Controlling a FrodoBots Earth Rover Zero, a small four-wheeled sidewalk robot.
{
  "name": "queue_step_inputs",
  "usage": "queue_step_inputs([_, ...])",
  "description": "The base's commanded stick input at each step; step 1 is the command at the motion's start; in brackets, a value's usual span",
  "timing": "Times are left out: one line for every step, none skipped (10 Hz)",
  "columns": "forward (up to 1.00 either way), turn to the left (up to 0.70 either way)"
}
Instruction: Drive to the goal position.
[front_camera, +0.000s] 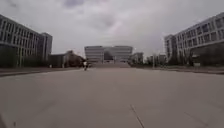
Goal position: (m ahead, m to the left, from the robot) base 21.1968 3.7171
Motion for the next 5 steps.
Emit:
queue_step_inputs([0.70,-0.01])
queue_step_inputs([0.70,-0.01])
queue_step_inputs([0.70,-0.01])
queue_step_inputs([0.70,-0.01])
queue_step_inputs([0.70,-0.01])
